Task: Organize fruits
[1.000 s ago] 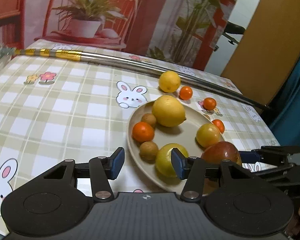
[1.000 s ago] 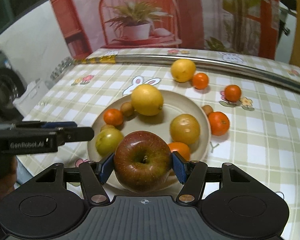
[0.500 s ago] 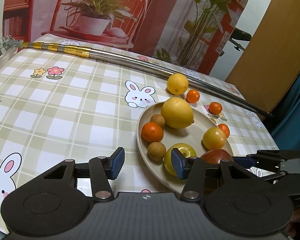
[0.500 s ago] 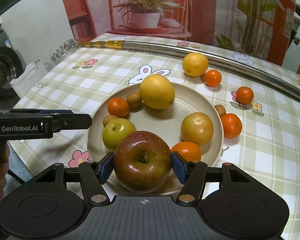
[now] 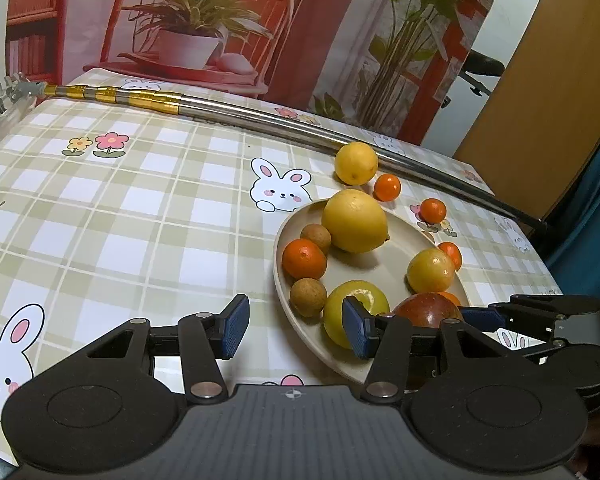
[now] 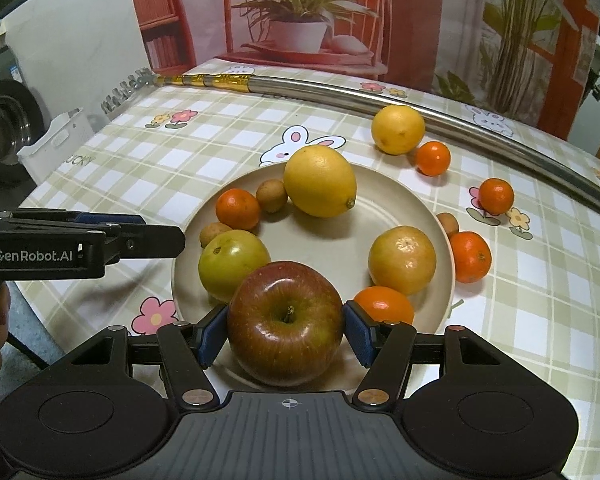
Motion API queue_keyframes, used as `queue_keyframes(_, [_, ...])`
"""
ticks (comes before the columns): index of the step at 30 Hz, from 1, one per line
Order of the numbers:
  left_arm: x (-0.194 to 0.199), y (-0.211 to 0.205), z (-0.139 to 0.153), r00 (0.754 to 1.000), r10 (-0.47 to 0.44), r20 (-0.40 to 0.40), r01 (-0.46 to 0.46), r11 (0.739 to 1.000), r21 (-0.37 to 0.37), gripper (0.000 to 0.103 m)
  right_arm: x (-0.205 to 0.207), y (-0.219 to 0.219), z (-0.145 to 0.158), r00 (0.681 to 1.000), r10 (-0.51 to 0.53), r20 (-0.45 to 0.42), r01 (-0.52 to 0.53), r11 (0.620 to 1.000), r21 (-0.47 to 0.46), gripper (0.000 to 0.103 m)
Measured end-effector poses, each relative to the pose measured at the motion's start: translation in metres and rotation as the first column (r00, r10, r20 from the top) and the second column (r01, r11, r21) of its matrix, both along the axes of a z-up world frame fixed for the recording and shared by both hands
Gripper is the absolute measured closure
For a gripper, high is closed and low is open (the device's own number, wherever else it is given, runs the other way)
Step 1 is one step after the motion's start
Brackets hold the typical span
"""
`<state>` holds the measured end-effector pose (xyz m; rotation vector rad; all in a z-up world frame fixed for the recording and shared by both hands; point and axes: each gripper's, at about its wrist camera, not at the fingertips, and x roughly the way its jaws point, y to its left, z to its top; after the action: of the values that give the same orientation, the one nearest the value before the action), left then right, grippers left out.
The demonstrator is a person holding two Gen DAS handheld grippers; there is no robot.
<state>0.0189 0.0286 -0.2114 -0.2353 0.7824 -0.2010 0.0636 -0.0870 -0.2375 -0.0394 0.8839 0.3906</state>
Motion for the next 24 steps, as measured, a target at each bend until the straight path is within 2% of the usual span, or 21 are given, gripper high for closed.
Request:
queue_keyframes(8, [-0.004, 0.0, 0.003, 1.0, 0.007, 0.005, -0.008, 1.0, 0.02, 0.049, -0.004, -0.005, 0.0, 1.0, -0.018, 0.02, 0.018, 0.999, 0.029, 0.044])
queue_keyframes(15, [-0.007, -0.005, 0.008, 1.0, 0.009, 0.02, -0.01, 0.999, 0.048, 0.049, -0.017, -0.025, 0.009, 0.994, -0.062, 0.094, 0.052, 0.992, 0.111, 0.04])
queue_keyframes(19, [-0.005, -0.004, 0.017, 0.999, 0.011, 0.033, -0.013, 0.998, 0.064, 0.049, -0.021, -0.042, 0.022, 0.98, -0.122, 0.158, 0.097, 0.983, 0.154, 0.04])
queue_keyframes(24, [0.003, 0.003, 0.039, 0.997, 0.027, 0.069, -0.03, 0.999, 0.042, 0.049, -0.021, -0.075, 0.042, 0.952, -0.216, 0.217, 0.171, 0.963, 0.211, 0.041])
